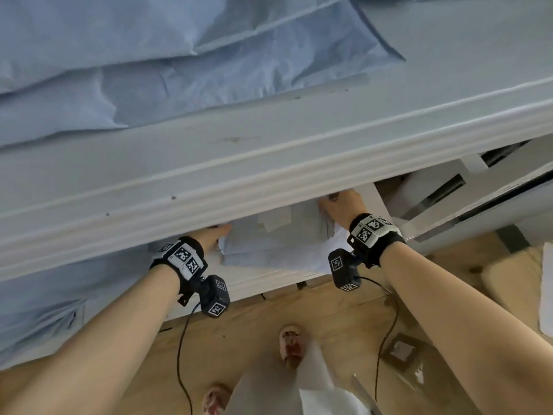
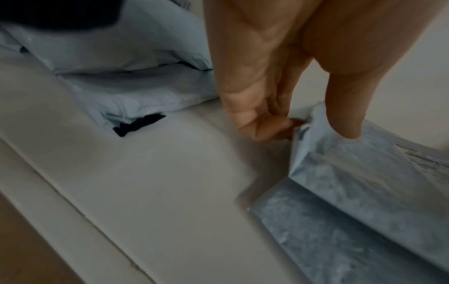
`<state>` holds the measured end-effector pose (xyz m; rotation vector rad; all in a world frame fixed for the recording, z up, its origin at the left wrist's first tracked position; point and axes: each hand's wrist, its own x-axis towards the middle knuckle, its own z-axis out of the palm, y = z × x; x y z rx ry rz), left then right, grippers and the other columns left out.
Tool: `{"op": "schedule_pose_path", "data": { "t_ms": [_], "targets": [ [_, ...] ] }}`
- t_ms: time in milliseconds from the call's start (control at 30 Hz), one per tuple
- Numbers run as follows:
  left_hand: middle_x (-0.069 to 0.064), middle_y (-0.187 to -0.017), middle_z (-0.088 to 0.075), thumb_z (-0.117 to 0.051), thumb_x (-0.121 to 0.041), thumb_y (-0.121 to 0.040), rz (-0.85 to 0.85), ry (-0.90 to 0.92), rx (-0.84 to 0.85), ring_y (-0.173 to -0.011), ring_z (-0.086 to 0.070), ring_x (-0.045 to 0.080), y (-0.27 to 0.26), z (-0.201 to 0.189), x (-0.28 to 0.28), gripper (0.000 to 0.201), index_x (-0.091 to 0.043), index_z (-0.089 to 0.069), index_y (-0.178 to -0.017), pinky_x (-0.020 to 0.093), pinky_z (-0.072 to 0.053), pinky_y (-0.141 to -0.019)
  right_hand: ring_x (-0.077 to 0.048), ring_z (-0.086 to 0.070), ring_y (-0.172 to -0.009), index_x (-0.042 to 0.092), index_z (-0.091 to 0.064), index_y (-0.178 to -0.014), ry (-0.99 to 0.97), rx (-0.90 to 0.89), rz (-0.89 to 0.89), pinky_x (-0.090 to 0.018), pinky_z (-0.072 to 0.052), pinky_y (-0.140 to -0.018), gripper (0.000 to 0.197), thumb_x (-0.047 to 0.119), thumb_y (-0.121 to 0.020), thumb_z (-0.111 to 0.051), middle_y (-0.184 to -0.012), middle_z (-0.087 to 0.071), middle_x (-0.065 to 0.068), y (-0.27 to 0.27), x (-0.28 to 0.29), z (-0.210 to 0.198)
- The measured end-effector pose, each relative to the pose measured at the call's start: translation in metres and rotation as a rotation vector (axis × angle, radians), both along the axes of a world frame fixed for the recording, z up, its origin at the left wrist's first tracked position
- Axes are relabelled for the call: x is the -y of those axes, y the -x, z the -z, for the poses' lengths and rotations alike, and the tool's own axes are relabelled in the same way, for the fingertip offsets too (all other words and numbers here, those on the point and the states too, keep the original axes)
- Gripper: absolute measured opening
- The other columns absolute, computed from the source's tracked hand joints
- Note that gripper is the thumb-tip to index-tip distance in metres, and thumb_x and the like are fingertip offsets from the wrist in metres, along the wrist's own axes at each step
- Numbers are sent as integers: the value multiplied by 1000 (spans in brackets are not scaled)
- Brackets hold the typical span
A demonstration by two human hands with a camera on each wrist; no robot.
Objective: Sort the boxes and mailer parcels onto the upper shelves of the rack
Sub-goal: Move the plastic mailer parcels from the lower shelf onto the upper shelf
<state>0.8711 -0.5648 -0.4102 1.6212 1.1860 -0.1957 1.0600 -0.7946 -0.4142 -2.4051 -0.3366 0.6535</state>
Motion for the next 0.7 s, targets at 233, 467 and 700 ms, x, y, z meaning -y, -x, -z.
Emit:
{"op": "schedule_pose_path", "data": {
  "t_ms": [233, 467, 700],
  "targets": [
    [7, -80, -65, -63, 4, -81, 44, 58, -13, -72, -62, 21, 15, 4, 5, 16, -7, -65, -92, 29, -51, -66, -8, -53, -68, 19, -58, -83, -73, -95, -26, -26, -42, -68, 11, 12, -82, -66, -73, -57, 8, 2, -1, -4],
    [20, -94, -65, -59, 2, -85, -106, 265, 96, -86, -64, 33, 38, -2, 10, 11, -1, -66, -93, 45, -50, -90, -24, -61, -92, 9, -62, -113, -119, -157, -76, -31, -48, -79, 32, 9, -81, -66, -101, -65, -7, 34, 13, -10],
    [8, -96, -72, -80, -13, -74, 33, 267, 134, -79, -71, 15, 99, -10, 14, 32, -10, -65, -102, 28, -57, -67, -23, -58, -84, 8, -61, -99, -150, -89, -114, -24, -43, -66, 19, 5, -81, -67, -93, -63, -9, 107, 32, -21]
  ]
}}
